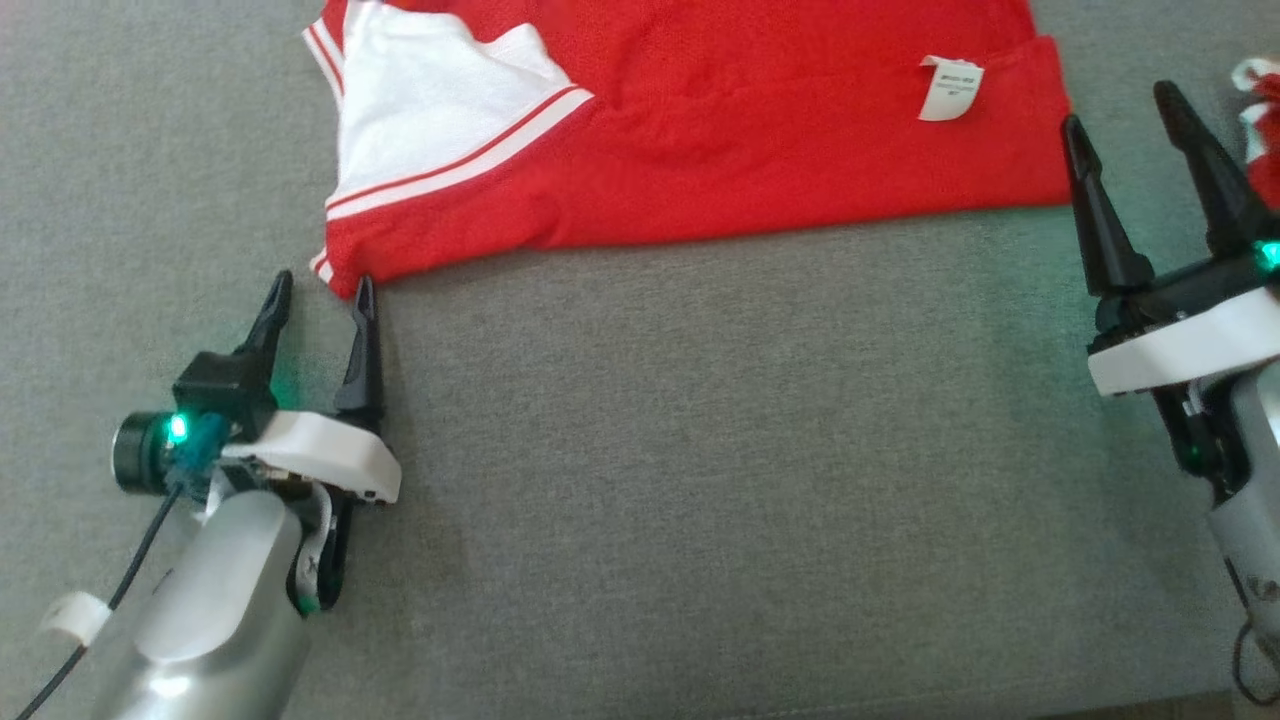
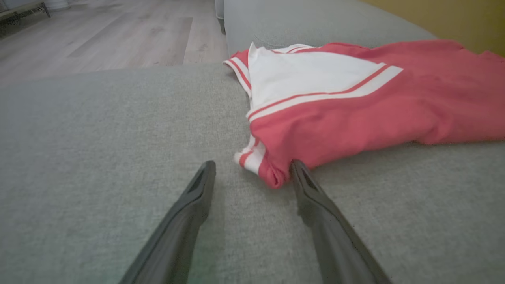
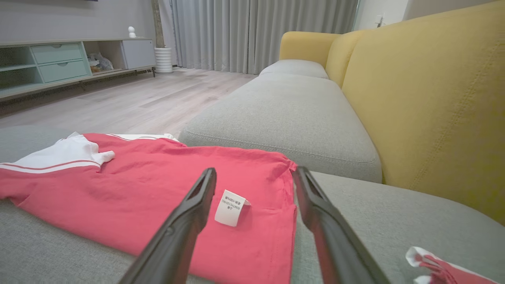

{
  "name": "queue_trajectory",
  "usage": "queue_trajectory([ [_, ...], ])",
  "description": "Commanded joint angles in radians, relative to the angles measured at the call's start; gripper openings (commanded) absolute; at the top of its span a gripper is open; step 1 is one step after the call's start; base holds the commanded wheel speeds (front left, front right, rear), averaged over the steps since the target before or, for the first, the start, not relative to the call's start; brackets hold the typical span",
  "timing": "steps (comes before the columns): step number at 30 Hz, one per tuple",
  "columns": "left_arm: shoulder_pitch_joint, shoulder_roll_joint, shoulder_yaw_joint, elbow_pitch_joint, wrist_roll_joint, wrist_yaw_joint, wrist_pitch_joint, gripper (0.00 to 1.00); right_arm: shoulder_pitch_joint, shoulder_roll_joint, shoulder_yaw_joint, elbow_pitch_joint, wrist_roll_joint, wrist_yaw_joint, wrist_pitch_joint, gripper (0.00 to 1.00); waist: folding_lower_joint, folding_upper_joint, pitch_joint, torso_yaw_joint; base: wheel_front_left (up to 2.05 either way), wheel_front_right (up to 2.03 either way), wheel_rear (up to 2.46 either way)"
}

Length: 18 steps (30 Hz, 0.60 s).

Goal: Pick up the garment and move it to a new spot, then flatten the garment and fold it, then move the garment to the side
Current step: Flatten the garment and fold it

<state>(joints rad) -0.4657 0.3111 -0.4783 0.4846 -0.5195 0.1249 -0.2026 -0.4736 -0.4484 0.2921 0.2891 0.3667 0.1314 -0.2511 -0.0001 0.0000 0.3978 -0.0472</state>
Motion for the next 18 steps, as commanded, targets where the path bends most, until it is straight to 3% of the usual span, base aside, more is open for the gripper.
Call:
queue_trajectory([
  [1,-0.015,0.016,0.04,0.002,-0.008,0.011,0.007,1.0,0.021,-0.008,-0.001,-0.027,-0.001,-0.001,-0.011,1.0,0.0001,0.0,-0.005,-0.01,0.0,0.0,0.0],
  [9,-0.046,-0.01,0.033,0.138,-0.023,0.01,0.024,1.0,0.053,0.002,-0.019,-0.02,0.002,-0.001,-0.011,1.0,0.0001,0.0,-0.013,-0.029,0.0,0.0,0.0],
  [10,-0.049,-0.013,0.03,0.146,-0.023,0.007,0.021,0.43,0.058,0.004,-0.02,-0.016,0.003,-0.001,-0.011,1.0,0.0001,0.0,-0.015,-0.03,0.0,0.0,0.0],
  [11,-0.051,-0.014,0.027,0.154,-0.022,0.001,0.016,0.0,0.064,0.006,-0.02,-0.011,0.004,-0.001,-0.011,1.0,0.0001,0.0,-0.018,-0.03,0.0,0.0,0.0],
  [18,-0.03,0.004,0.017,0.14,-0.005,-0.031,-0.034,0.0,0.083,0.031,-0.031,0.092,0.01,-0.001,-0.011,1.0,0.0001,0.0,-0.057,-0.016,0.0,0.0,0.0],
])
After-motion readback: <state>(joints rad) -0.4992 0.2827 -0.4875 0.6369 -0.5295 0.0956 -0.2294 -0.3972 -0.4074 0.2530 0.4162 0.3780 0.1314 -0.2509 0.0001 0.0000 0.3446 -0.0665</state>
